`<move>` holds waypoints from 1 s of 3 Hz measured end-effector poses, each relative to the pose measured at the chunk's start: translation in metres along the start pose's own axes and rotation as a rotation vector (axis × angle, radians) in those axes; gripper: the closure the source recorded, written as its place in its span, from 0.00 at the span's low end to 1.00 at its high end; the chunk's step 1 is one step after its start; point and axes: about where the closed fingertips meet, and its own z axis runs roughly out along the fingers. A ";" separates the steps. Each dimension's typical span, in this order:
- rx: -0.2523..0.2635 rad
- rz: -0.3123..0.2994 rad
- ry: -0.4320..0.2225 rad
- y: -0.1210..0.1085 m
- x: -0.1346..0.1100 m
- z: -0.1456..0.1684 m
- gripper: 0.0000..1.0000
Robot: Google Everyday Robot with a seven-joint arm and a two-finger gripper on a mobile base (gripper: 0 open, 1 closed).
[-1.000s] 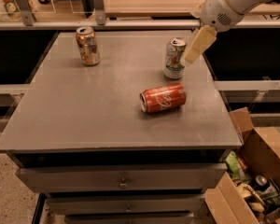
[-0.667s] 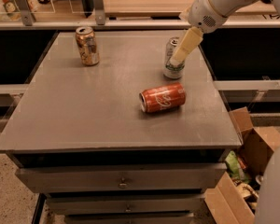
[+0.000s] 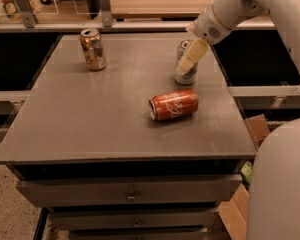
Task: Pick 7up can
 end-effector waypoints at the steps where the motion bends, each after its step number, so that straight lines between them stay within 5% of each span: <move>1: 0.002 0.024 -0.015 -0.004 0.012 0.001 0.00; 3: -0.011 0.021 -0.035 0.002 0.022 0.000 0.41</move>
Offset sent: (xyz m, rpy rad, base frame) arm -0.0075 -0.0290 -0.0112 0.0589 0.0029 -0.0187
